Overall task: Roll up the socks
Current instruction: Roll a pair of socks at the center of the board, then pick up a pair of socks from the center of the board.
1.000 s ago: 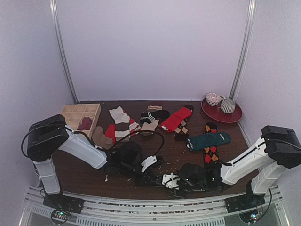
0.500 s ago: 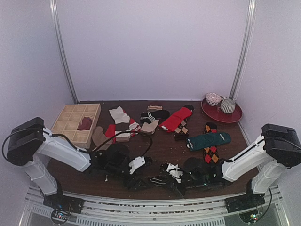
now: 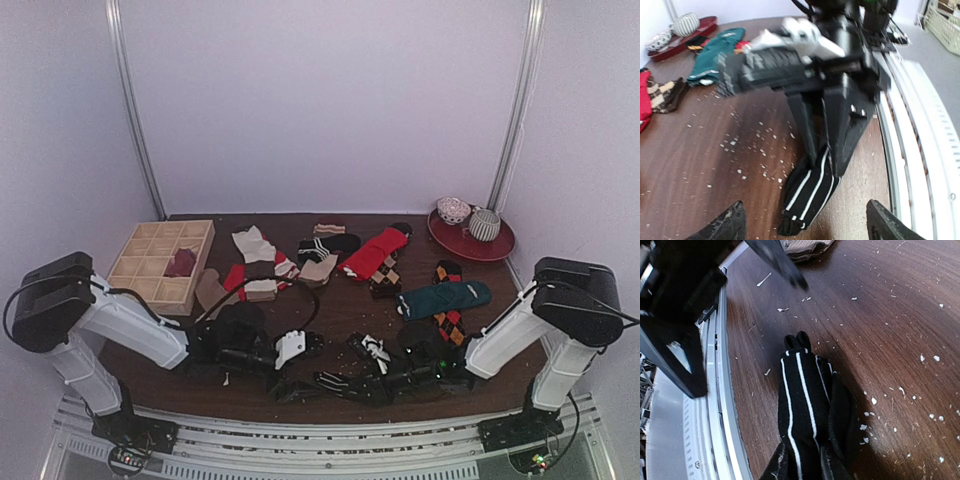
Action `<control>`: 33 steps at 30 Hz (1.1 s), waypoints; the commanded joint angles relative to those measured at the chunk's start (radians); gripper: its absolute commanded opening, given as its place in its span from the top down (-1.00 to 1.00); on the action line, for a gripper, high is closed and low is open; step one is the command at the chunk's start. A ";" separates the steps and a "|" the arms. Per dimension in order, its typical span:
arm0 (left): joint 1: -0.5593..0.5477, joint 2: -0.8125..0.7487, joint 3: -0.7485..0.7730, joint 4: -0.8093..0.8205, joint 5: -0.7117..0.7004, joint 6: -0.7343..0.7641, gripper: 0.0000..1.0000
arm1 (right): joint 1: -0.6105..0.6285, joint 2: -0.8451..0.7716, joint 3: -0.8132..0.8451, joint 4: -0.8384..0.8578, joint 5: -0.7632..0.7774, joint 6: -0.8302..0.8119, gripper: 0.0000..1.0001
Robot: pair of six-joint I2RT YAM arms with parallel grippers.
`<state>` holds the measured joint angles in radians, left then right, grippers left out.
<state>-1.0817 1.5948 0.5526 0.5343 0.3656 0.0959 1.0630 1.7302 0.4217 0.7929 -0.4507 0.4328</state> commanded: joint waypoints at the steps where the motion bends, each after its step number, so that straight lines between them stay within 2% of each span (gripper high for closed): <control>1: 0.002 0.093 0.026 0.158 0.081 0.099 -0.62 | -0.009 0.098 -0.050 -0.273 -0.053 0.056 0.63; 13: 0.017 0.278 0.166 0.090 0.136 0.166 -0.53 | -0.027 0.108 -0.055 -0.301 -0.087 0.041 0.64; 20: 0.026 0.331 0.190 0.041 0.156 0.179 -0.29 | -0.033 0.118 -0.051 -0.308 -0.095 0.030 0.64; 24: 0.026 0.344 0.191 0.037 0.174 0.173 -0.22 | -0.036 0.119 -0.046 -0.325 -0.092 0.019 0.64; 27: 0.026 0.348 0.198 0.031 0.175 0.172 -0.03 | -0.041 0.122 -0.044 -0.327 -0.089 0.021 0.64; 30: 0.026 0.350 0.201 0.023 0.168 0.172 0.26 | -0.042 0.119 -0.049 -0.327 -0.085 0.024 0.64; 33: 0.026 0.353 0.201 0.026 0.168 0.168 0.29 | -0.044 0.119 -0.052 -0.325 -0.082 0.029 0.64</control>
<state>-1.0649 1.9320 0.7315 0.5556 0.5438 0.2588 1.0164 1.7687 0.4339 0.8043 -0.5667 0.4541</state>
